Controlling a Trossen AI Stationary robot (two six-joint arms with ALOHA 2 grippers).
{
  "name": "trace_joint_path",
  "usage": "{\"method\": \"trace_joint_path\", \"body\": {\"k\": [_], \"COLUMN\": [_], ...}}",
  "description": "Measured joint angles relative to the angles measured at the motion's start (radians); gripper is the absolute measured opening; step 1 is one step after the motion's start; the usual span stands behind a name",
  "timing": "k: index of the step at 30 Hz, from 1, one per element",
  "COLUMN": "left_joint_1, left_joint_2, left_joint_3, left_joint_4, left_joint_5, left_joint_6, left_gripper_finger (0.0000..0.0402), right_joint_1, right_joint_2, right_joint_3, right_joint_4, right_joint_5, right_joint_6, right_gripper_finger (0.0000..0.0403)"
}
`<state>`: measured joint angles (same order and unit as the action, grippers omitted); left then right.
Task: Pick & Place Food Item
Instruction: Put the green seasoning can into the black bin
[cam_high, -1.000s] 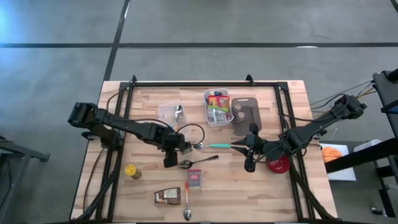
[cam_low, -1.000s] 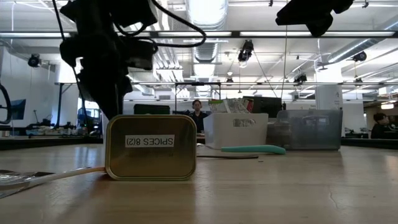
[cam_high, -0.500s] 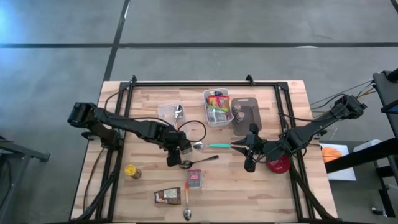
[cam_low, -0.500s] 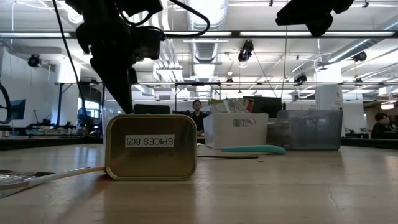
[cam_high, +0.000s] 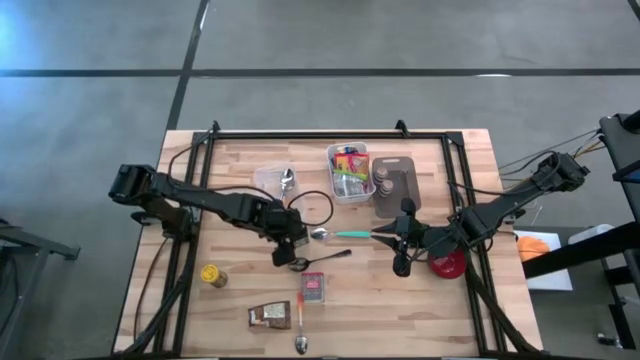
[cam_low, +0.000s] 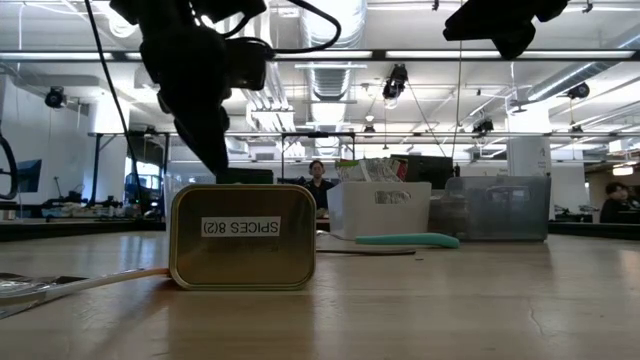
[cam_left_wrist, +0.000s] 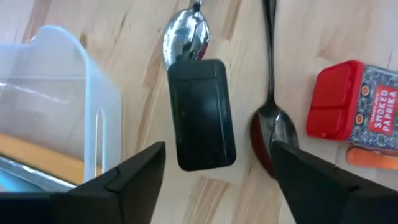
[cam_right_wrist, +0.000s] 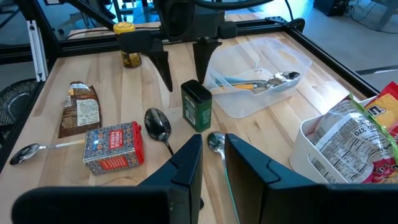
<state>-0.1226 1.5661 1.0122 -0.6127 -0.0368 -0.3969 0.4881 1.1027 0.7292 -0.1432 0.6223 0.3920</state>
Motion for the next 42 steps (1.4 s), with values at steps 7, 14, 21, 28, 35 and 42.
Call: {"method": "trace_joint_path", "body": {"k": [7, 14, 21, 28, 35, 42], "left_joint_1": [0.001, 0.001, 0.004, 0.018, 0.021, 0.023], "left_joint_2": [0.000, 0.031, 0.093, 0.093, 0.093, 0.093], "left_joint_3": [0.000, -0.002, 0.010, 0.017, 0.017, 0.017], "left_joint_4": [0.062, 0.066, 0.061, 0.066, 0.064, 0.063], "left_joint_5": [-0.014, -0.033, -0.035, -0.046, -0.046, -0.040], "left_joint_6": [-0.001, 0.000, 0.005, 0.005, -0.008, -0.047], "left_gripper_finger": [0.0327, 0.0328, 0.0328, 0.0326, 0.0272, 0.0176], "right_joint_1": [0.000, 0.000, 0.000, 0.000, 0.000, 0.000], "right_joint_2": [0.000, 0.000, 0.000, 0.000, 0.000, 0.000], "right_joint_3": [0.000, 0.000, 0.000, 0.000, 0.000, 0.000], "right_joint_4": [0.000, 0.000, 0.000, 0.000, 0.000, 0.000], "right_joint_5": [0.000, 0.000, 0.000, 0.000, 0.000, 0.000], "right_joint_6": [0.000, 0.000, 0.000, 0.000, 0.000, 0.000], "right_gripper_finger": [0.0067, 0.0067, 0.0067, 0.0067, 0.0067, 0.0067]}}
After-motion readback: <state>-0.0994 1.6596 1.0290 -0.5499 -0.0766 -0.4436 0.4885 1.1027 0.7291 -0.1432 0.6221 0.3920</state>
